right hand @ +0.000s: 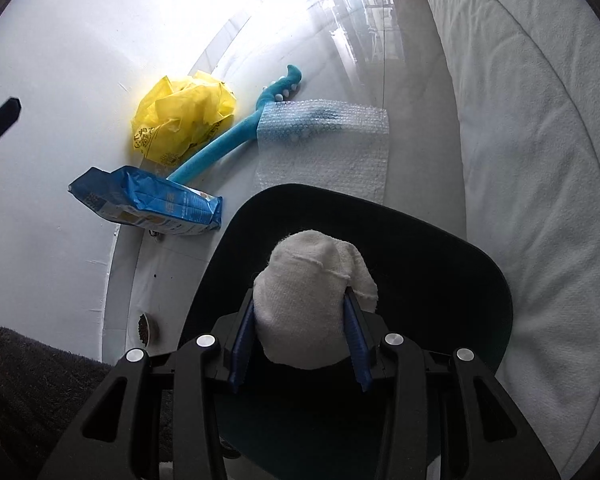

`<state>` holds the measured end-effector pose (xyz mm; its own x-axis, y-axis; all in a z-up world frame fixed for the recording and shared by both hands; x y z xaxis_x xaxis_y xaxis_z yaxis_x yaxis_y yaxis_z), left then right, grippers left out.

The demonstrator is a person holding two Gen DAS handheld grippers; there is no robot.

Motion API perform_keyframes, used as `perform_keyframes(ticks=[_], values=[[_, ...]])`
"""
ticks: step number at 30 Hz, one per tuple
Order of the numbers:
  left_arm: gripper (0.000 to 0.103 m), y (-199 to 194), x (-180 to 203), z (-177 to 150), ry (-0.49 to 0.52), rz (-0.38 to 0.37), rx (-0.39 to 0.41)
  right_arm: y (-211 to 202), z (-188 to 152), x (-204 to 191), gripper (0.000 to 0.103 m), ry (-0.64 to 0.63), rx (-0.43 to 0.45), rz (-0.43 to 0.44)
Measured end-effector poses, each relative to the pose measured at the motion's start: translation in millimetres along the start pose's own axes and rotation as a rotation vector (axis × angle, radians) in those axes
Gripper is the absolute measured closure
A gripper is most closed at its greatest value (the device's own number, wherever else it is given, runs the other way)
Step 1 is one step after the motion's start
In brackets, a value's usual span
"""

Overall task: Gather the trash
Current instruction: 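Return both tools to the bed toward the remaining trash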

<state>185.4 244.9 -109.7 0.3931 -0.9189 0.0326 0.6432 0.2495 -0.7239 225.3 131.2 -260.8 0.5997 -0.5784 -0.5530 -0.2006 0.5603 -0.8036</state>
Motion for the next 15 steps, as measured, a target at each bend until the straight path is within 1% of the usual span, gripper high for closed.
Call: perform_keyframes(ticks=[1, 2, 3, 5, 8, 12, 15], values=[[0.032, -3, 2, 2, 0.002, -0.003, 0.016, 2, -1, 0, 0.056, -0.002, -0.009, -0.007], [0.032, -7, 2, 4, 0.003, -0.004, 0.031, 2, -3, 0, 0.051, -0.013, -0.02, -0.019], [0.032, -11, 4, 7, 0.003, -0.004, 0.049, 2, -4, -1, 0.05, -0.025, -0.027, -0.028], [0.032, -19, 8, 12, -0.006, 0.0, 0.081, 0, -6, -2, 0.041, -0.021, -0.026, -0.022], [0.032, -32, 14, 21, -0.009, -0.01, 0.131, -8, -7, -7, 0.035, -0.022, -0.013, -0.004], [0.032, -49, 29, 30, 0.009, -0.018, 0.2, -22, -9, -19, 0.034, -0.042, 0.016, 0.023], [0.032, -59, 39, 34, 0.013, -0.043, 0.229, -42, -7, -35, 0.032, -0.102, 0.061, 0.037]])
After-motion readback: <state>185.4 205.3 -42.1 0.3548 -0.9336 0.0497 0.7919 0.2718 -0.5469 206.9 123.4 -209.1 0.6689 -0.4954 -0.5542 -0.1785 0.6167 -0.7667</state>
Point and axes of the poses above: each gripper's, at about its wrist camera, not at the fingertips, and y roughly the way its jaws point, x to its right, z to its top, the point moved 5 cm from there along y, roughly the way its jaws point, and after that the axes turned 12 degrees about z, right-handed, at the moved point
